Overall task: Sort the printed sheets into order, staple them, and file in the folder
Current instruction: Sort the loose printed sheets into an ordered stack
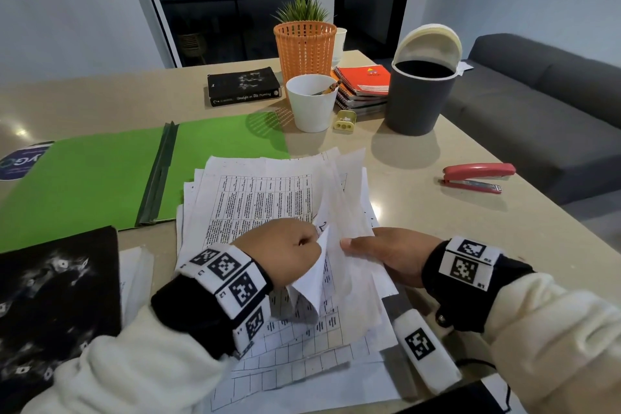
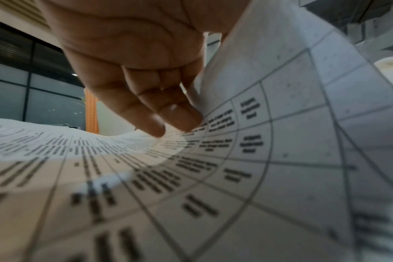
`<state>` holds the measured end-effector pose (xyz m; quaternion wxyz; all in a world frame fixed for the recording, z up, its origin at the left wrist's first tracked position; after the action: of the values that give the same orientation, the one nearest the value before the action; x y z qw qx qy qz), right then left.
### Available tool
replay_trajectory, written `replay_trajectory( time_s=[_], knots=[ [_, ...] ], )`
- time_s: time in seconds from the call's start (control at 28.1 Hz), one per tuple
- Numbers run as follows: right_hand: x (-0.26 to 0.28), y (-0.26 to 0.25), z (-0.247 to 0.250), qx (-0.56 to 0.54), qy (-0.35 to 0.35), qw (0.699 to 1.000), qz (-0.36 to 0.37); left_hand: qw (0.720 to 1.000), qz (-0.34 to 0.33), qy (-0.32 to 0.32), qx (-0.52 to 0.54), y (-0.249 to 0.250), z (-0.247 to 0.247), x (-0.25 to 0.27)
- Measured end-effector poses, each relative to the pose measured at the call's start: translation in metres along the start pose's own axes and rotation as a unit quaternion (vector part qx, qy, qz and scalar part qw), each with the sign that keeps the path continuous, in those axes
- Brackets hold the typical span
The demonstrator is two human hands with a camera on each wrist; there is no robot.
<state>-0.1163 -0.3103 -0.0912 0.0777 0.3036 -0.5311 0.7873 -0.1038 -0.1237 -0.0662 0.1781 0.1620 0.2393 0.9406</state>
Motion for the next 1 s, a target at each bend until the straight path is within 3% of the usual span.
replay_trajectory(
  time_s=[0.14, 0.29, 0.46, 0.64, 1.0],
  knots=[
    [-0.002, 0.002, 0.000, -0.003, 0.001, 1.000, 0.002, 0.998, 0.017, 0.029, 0.045, -0.010, 0.009, 0.000],
    [-0.003, 0.002, 0.002, 0.033, 0.005, 0.999, 0.008, 0.999, -0.011, 0.043, 0.028, -0.022, 0.022, 0.008],
    [0.000, 0.002, 0.005, 0.053, -0.005, 0.999, 0.009, 0.999, -0.040, 0.008, 0.026, -0.032, 0.022, 0.021],
    [0.002, 0.001, 0.003, 0.119, 0.022, 0.993, 0.009, 0.999, -0.027, -0.005, 0.030, -0.023, 0.018, 0.019],
    [0.006, -0.004, -0.002, 0.160, 0.004, 0.986, 0.036, 0.992, -0.006, -0.054, -0.110, 0.007, -0.004, 0.020]
  ],
)
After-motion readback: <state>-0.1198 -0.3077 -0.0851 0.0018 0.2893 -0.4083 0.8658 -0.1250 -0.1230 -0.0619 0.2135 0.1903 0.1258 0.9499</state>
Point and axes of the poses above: each hand's wrist, its own x-axis away from the middle knuckle, its own z-axis out of the back of the hand, y = z × x, the point moved 1 cm from there along -x, towards the middle knuckle
